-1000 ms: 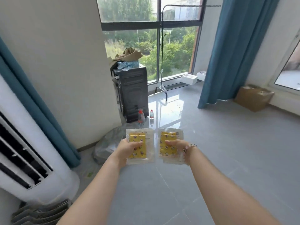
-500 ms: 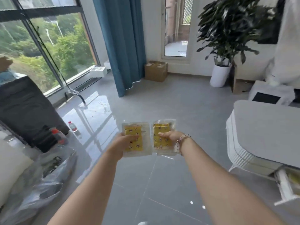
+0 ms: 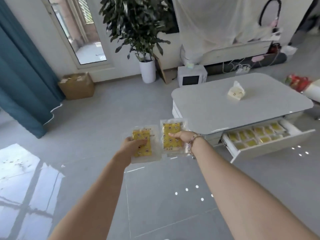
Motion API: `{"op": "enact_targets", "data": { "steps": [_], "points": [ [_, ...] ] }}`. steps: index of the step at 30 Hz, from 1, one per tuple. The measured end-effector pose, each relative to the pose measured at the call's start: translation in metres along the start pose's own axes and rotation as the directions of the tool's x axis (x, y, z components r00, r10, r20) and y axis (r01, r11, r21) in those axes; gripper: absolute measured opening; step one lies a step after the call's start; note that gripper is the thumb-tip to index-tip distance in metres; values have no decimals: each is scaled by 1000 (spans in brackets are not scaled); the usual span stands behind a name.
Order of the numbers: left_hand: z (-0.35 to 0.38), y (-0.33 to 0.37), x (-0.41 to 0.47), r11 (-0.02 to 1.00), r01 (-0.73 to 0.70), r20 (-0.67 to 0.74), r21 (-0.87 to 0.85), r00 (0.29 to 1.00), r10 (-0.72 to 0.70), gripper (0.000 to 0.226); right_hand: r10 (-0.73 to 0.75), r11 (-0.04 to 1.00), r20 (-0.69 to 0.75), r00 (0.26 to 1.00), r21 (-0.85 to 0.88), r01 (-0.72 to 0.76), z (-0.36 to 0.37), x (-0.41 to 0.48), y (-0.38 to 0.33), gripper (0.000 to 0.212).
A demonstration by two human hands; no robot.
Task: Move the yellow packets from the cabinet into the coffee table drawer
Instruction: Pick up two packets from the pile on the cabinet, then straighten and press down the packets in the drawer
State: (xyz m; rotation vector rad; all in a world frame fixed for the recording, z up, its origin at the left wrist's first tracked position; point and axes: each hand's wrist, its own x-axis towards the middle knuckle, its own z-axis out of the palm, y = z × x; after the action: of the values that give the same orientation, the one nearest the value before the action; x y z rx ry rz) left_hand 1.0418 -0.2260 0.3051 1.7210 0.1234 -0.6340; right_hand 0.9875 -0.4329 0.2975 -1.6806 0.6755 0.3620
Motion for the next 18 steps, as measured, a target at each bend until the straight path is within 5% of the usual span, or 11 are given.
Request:
{"op": "enact_targets", "data": {
  "steps": [7, 18],
  "points": [
    [60, 21, 68, 988, -6, 208, 157, 978, -27, 16, 133, 991, -167, 977, 0, -135, -45, 1, 21, 65],
    [192, 36, 92, 945, -79, 488, 317, 868, -91, 4, 346, 919, -436, 831, 334, -208, -122, -41, 78, 67]
  ]
}}
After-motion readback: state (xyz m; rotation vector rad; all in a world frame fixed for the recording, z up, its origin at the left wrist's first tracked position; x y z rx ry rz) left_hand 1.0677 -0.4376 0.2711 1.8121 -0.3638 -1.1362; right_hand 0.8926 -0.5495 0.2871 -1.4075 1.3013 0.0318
